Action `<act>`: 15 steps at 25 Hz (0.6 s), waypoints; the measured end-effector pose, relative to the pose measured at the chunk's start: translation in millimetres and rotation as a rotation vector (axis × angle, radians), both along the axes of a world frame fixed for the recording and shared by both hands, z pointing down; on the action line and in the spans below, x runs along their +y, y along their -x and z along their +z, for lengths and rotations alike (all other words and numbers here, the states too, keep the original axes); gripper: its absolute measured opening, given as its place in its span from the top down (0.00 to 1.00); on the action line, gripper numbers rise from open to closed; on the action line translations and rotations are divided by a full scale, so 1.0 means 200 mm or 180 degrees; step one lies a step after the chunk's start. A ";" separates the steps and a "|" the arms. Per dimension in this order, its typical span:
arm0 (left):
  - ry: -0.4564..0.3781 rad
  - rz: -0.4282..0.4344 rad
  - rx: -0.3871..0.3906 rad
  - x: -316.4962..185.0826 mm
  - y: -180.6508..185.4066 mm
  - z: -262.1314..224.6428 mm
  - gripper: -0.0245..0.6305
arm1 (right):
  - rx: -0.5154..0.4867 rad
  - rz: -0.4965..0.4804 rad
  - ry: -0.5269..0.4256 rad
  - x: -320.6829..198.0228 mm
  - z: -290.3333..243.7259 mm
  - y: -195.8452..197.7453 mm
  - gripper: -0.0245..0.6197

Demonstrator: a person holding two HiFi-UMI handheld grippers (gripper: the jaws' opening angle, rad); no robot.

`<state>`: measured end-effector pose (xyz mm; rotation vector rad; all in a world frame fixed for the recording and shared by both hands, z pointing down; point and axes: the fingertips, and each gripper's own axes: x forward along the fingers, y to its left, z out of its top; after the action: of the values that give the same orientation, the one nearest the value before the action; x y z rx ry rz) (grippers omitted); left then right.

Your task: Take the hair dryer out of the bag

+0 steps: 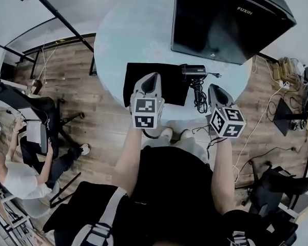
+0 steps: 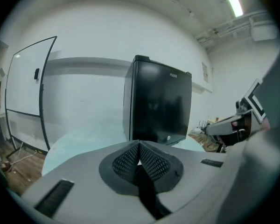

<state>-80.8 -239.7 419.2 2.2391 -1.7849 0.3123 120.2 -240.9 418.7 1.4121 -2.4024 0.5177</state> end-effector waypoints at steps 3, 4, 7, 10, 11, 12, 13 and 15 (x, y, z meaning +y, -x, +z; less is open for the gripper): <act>-0.0170 0.0130 0.0353 -0.05 -0.12 -0.16 0.94 | -0.0190 -0.0042 -0.0288 -0.04 -0.17 0.04 0.95; -0.0242 0.0169 0.0409 -0.07 -0.15 -0.21 0.94 | -0.0234 -0.0054 -0.0366 -0.05 -0.22 0.05 0.95; -0.0508 0.0282 0.0462 -0.11 -0.23 -0.39 0.94 | -0.0356 -0.0095 -0.0651 -0.07 -0.38 0.09 0.95; -0.0684 0.0278 0.0522 -0.13 -0.27 -0.54 0.94 | -0.0567 -0.0195 -0.1010 -0.06 -0.58 0.13 0.95; -0.0709 0.0234 0.0499 -0.14 -0.27 -0.58 0.94 | -0.0631 -0.0212 -0.1103 -0.05 -0.64 0.14 0.95; -0.0742 0.0197 0.0461 -0.15 -0.28 -0.63 0.94 | -0.0679 -0.0210 -0.1184 -0.05 -0.69 0.14 0.95; -0.0798 0.0189 0.0433 -0.15 -0.29 -0.67 0.94 | -0.0715 -0.0192 -0.1258 -0.05 -0.74 0.14 0.95; -0.0949 0.0249 0.0457 -0.14 -0.33 -0.77 0.94 | -0.0724 -0.0108 -0.1364 -0.05 -0.81 0.13 0.95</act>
<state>-15.8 -267.8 265.7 2.4629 -1.7687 -0.1069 93.4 -251.1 256.3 1.5419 -2.8405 0.1632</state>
